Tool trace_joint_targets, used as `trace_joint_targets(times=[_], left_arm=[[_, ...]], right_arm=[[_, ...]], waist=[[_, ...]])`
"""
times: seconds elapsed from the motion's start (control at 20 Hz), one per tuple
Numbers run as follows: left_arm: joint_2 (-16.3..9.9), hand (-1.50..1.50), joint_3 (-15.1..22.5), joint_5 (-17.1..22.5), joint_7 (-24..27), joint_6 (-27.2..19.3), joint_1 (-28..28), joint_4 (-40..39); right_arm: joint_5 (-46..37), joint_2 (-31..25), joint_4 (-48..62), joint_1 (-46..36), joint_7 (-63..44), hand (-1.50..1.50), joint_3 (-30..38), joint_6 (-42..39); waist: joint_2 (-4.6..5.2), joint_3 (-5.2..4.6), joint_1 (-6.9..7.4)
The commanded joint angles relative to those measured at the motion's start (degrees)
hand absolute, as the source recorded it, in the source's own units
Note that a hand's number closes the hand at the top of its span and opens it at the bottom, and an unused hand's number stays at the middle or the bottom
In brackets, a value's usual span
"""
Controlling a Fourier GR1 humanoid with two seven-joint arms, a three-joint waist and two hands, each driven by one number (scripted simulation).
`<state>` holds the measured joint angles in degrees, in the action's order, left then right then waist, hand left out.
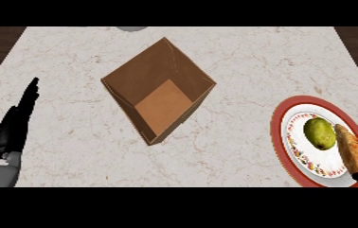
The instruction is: Pick the pear from the plate and place it in the cardboard box
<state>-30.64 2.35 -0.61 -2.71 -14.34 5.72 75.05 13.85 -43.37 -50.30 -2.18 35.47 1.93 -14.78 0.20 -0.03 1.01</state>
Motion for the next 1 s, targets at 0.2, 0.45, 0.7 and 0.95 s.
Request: trace_joint_targets(times=[0.2, 0.45, 0.7, 0.95], left_arm=[[1.66, 0.0, -0.33, -1.56, 1.41, -0.36, 1.79, -2.67], [1.69, 0.0, -1.2, -2.23, -1.24, 0.38, 0.07, 0.09], [2.33, 0.0, -2.72, -2.13, -1.29, 2.44, 0.71, 0.08], [6.42, 0.0, -1.51, -7.66, -1.91, -1.07, -0.06, 1.5]], right_arm=[[-11.04, -7.39, 4.77, -10.05, -6.8, -1.5, -8.0, -8.97], [-15.56, -3.68, 8.41, -17.1, -10.57, -1.5, -10.56, -12.73], [-19.57, -3.17, 10.52, -22.83, -14.79, -1.5, -10.5, -15.14], [-24.7, 1.26, 13.94, -23.67, -12.73, -1.5, -9.56, -13.2]], waist=[[0.15, 0.05, 0.18], [-0.05, 0.07, -0.04], [-0.11, 0.03, -0.52], [-0.14, 0.05, -0.62]])
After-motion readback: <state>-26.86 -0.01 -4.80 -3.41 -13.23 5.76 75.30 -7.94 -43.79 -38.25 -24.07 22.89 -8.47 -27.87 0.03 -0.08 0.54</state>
